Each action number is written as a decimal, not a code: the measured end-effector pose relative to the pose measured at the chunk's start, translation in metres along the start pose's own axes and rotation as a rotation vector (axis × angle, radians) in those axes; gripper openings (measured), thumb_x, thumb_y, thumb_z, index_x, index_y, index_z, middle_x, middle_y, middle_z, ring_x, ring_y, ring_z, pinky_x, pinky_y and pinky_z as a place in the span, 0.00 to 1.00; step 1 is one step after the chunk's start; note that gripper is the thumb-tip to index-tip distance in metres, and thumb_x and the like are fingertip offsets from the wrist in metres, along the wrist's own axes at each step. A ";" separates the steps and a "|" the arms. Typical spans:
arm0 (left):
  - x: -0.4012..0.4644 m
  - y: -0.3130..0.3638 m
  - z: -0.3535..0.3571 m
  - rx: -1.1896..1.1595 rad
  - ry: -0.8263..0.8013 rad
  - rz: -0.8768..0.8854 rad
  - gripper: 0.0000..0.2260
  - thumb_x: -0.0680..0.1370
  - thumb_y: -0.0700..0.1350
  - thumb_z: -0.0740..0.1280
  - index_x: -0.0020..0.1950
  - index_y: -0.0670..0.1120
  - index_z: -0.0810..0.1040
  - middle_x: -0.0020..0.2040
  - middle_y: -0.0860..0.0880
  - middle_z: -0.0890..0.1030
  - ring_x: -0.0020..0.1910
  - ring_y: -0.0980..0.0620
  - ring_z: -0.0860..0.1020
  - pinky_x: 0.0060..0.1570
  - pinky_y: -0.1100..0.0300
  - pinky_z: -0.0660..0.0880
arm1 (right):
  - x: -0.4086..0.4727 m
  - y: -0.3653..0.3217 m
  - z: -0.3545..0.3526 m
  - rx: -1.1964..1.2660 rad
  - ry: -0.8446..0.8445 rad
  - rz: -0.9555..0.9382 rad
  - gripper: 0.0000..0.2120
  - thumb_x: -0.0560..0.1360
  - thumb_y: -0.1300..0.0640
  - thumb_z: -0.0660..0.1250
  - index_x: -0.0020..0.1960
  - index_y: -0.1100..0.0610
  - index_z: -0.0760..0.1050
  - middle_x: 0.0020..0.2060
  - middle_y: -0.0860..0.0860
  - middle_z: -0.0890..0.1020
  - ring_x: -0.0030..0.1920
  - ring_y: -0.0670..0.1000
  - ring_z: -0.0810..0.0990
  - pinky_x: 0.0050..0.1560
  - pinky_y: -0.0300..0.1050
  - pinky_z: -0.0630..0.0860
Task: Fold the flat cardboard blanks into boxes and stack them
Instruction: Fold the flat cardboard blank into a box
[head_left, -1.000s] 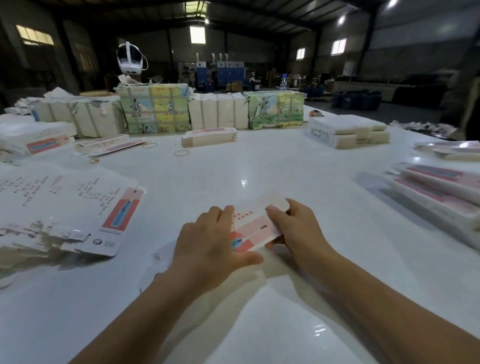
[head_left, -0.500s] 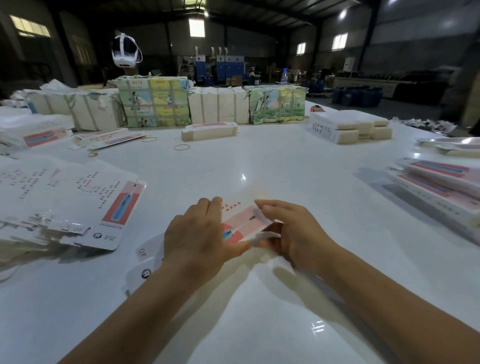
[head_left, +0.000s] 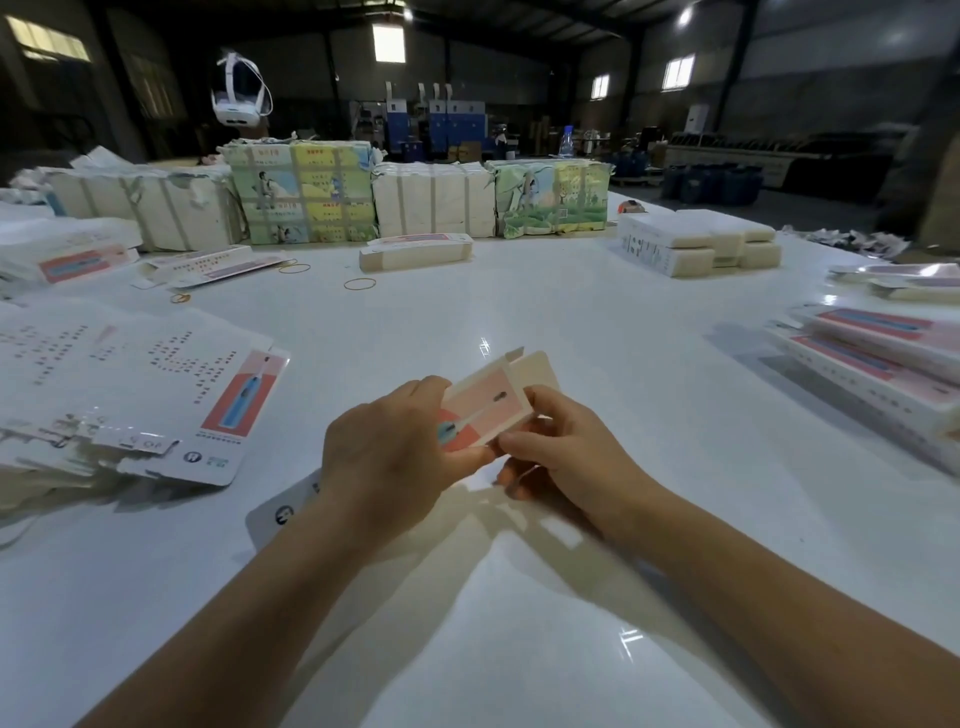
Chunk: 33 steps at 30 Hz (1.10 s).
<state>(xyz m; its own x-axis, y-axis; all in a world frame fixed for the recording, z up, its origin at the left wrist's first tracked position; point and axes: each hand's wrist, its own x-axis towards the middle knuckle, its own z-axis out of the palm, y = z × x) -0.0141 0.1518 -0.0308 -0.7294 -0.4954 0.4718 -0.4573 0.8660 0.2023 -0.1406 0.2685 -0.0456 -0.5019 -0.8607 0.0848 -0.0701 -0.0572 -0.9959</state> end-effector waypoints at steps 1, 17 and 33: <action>0.001 -0.001 -0.001 -0.023 -0.009 -0.020 0.27 0.69 0.67 0.66 0.58 0.50 0.73 0.54 0.52 0.80 0.43 0.49 0.79 0.42 0.54 0.79 | -0.001 0.000 0.001 -0.028 0.039 -0.026 0.15 0.71 0.62 0.67 0.56 0.51 0.75 0.42 0.61 0.81 0.32 0.53 0.80 0.31 0.44 0.75; 0.000 -0.008 0.000 -0.234 -0.168 -0.047 0.32 0.62 0.72 0.56 0.57 0.53 0.72 0.58 0.54 0.78 0.41 0.52 0.78 0.45 0.56 0.80 | -0.007 0.000 0.009 -0.442 0.360 -0.347 0.13 0.77 0.60 0.64 0.36 0.50 0.78 0.40 0.50 0.77 0.36 0.46 0.76 0.39 0.36 0.72; -0.003 0.003 0.007 -0.019 -0.109 0.013 0.29 0.69 0.69 0.64 0.61 0.52 0.70 0.57 0.55 0.78 0.45 0.52 0.79 0.46 0.57 0.79 | -0.003 -0.003 0.007 -0.287 0.289 -0.197 0.18 0.78 0.61 0.60 0.42 0.39 0.78 0.42 0.44 0.81 0.37 0.44 0.77 0.39 0.38 0.72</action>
<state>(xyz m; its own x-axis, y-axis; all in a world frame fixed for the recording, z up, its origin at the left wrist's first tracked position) -0.0168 0.1557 -0.0382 -0.7869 -0.4873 0.3787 -0.4380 0.8732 0.2135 -0.1326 0.2673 -0.0429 -0.6722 -0.6687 0.3176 -0.4040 -0.0281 -0.9143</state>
